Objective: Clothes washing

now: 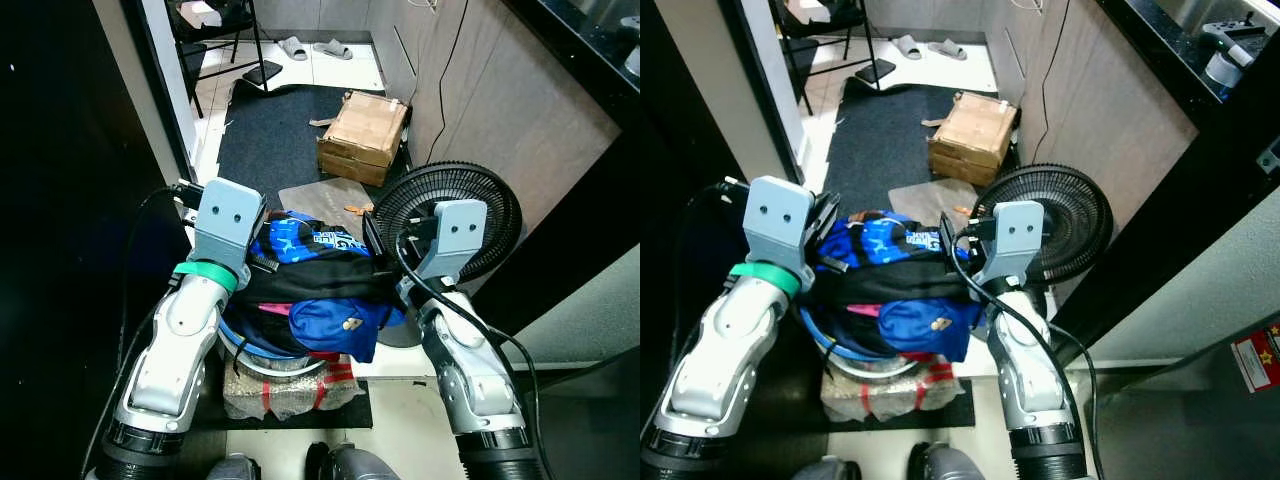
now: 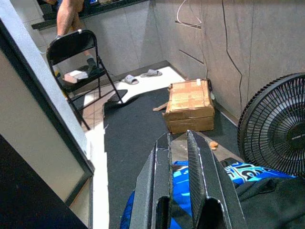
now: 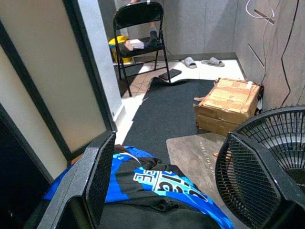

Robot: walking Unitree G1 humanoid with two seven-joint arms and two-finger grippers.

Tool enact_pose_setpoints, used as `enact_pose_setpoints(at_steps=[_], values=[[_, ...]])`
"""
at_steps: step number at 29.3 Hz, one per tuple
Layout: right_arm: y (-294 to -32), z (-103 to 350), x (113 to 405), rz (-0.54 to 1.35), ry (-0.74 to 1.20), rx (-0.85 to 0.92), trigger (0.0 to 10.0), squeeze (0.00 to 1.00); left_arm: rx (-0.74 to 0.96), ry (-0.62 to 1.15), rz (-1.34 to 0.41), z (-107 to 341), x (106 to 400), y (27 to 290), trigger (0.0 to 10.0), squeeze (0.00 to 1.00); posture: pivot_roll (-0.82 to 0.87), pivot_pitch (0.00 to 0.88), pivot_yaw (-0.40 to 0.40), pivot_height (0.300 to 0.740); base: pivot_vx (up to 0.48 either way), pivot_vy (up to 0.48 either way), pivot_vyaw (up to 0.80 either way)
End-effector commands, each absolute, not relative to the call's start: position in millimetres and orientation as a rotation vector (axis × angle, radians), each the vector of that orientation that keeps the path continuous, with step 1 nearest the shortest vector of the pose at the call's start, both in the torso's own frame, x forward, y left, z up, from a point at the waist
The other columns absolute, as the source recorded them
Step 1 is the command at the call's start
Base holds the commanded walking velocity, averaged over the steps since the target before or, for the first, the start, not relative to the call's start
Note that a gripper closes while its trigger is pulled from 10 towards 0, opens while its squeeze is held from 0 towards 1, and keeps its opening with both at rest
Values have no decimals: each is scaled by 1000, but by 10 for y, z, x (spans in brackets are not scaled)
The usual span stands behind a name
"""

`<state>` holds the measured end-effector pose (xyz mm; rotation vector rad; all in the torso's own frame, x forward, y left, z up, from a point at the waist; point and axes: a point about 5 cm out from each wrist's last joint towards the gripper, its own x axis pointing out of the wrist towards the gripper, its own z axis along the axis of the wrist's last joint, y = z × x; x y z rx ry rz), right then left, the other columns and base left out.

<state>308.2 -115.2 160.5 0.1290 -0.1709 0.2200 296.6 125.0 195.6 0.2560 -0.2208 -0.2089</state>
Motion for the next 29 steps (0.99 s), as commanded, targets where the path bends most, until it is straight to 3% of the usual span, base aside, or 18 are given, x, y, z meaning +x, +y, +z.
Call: enact_pose_setpoints(at_steps=[1,10,24,29], values=[[-1162,1574,3072,218,-159,122,10000,0,257,-205,-215,1922,2953,1231,10000,0,2,93,18,740,0,-480,0],[-1159,1574,3069,219,-159,124,10000,0,258,-203,-216,1919,2952,1227,10000,0,2,95,19,740,0,-470,0],[-1140,1577,3069,240,-160,127,10000,0,238,-206,-219,1920,2951,1224,10000,0,3,95,19,740,0,0,0],[-1129,1576,3065,246,-159,116,10000,0,235,-202,-219,1916,2949,1223,10000,0,3,94,18,740,0,0,794]])
